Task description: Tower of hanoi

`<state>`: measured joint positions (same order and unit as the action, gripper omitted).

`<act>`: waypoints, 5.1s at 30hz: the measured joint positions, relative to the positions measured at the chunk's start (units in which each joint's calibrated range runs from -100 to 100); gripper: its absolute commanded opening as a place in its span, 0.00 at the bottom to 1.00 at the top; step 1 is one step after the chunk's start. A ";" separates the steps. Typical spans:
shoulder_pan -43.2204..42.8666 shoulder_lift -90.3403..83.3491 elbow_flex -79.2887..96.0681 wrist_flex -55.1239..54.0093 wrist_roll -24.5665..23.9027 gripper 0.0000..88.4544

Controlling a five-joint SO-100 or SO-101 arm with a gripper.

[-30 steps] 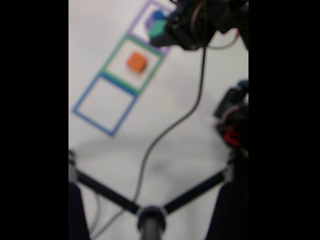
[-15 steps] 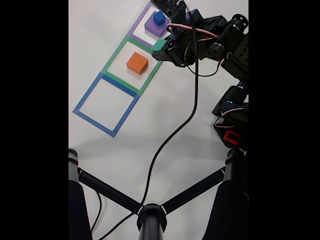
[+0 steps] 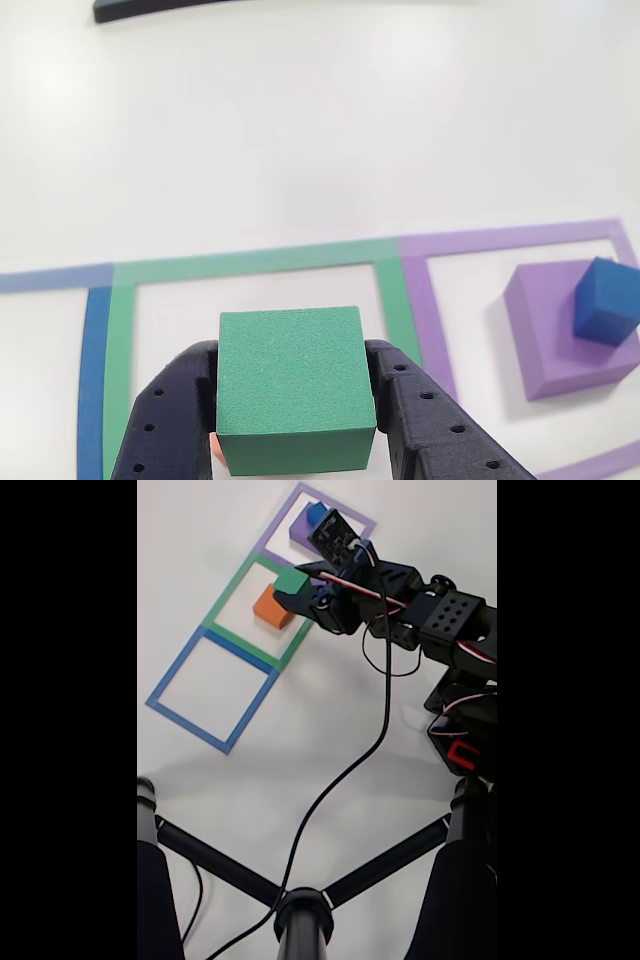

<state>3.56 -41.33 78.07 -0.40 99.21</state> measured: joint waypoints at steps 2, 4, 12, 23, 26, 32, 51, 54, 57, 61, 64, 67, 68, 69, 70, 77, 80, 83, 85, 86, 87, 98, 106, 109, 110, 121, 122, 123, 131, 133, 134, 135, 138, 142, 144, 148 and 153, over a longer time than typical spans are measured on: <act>-0.33 2.45 1.31 -5.06 0.00 0.06; -0.98 4.90 2.96 -10.11 0.00 0.06; -2.46 15.37 6.88 -27.77 0.00 0.05; -2.54 26.34 6.70 -37.56 0.00 0.05; -2.54 28.20 5.48 -37.88 0.00 0.05; -2.54 30.98 3.66 -38.92 0.00 0.05; -1.72 38.08 -0.09 -43.18 0.00 0.05; -1.72 39.09 -0.09 -44.30 0.00 0.05; -1.72 39.51 -0.09 -45.02 0.00 0.05; -1.72 41.11 -0.09 -46.39 0.00 0.05; -1.72 42.13 -0.09 -47.27 0.00 0.05; -1.72 42.89 -0.17 -47.59 0.00 0.06; -1.72 43.06 -0.17 -47.83 0.00 0.06; -1.72 43.06 -0.26 -47.99 0.00 0.06; -1.72 43.14 -0.35 -48.15 0.00 0.07; -1.72 43.98 -1.04 -48.31 0.00 0.12; -1.72 44.49 -1.04 -48.31 0.20 0.14; -1.72 44.49 -1.04 -48.56 0.20 0.17; -1.72 44.49 -1.04 -48.56 0.20 0.19; -1.72 44.49 -1.04 -48.56 0.20 0.20; -1.72 44.49 -1.04 -48.56 0.20 0.21; -1.31 42.80 -1.04 -48.56 0.20 0.24; -2.05 25.50 -2.00 -31.14 0.39 0.09; -3.19 16.80 -5.22 -18.06 0.79 0.00; -3.19 13.93 -6.70 -12.84 0.79 0.00; -1.80 -5.74 -32.20 48.15 0.79 0.00; -1.31 -6.16 -35.60 52.97 0.79 0.00; -0.90 -6.50 -38.73 57.22 0.79 0.00; 6.06 -6.92 -62.92 82.66 0.79 0.00; 7.70 -7.01 -66.67 86.28 0.79 0.00; 8.35 -7.01 -68.23 87.56 0.79 0.00; 9.01 -7.01 -69.02 88.36 0.79 0.00; 10.97 -7.85 -69.63 89.33 0.79 0.00; 13.02 -8.61 -69.63 89.49 0.79 0.01; 13.75 -9.46 -68.32 89.49 0.79 0.05; 15.47 -12.66 -61.10 85.87 0.79 0.15; 17.85 -16.55 -47.78 75.12 0.79 0.23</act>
<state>21.41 -57.87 30.29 74.72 100.00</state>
